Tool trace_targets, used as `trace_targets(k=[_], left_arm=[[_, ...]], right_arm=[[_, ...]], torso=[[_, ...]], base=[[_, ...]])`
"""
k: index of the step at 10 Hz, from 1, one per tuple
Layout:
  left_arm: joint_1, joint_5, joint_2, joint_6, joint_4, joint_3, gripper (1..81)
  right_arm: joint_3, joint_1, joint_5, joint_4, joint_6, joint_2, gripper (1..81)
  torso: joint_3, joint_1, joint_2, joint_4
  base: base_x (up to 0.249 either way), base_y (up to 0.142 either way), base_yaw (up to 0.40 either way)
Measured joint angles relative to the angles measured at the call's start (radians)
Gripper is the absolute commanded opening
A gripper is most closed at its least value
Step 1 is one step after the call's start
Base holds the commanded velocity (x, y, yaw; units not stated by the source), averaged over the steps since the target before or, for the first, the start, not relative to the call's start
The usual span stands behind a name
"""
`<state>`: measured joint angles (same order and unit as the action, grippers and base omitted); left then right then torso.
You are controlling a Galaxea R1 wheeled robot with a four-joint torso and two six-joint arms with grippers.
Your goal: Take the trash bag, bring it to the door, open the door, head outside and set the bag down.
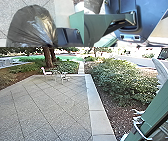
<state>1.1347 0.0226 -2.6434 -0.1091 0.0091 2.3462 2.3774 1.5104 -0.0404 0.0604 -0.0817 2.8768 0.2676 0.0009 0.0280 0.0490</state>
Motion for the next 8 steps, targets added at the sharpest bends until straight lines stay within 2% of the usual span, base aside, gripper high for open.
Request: trace_targets(k=[3, 7, 8], left_arm=[[-0.104, 0.06, 0.026, 0.0, -0.023, -0.003, 1.0], [-0.217, 0.143, 0.068, 0.0, -0.074, -0.012, 1.0], [-0.241, 0.166, 0.084, 0.0, -0.088, -0.011, 1.0]], right_arm=[[0.0, -0.015, 0.007, 0.0, 0.0, 0.003, 81.1], [0.001, -0.021, 0.013, 0.0, 0.0, 0.008, 81.1], [0.003, -0.02, 0.013, 0.0, 0.0, 0.009, 81.1]], torso=[[0.089, 0.001, -0.001, 0.0], [0.106, 0.001, -0.001, 0.0], [0.106, 0.001, -0.002, -0.003]], base=[[0.0, 0.0, 0.0], [0.0, 0.0, 0.0], [0.0, 0.0, 0.0]])
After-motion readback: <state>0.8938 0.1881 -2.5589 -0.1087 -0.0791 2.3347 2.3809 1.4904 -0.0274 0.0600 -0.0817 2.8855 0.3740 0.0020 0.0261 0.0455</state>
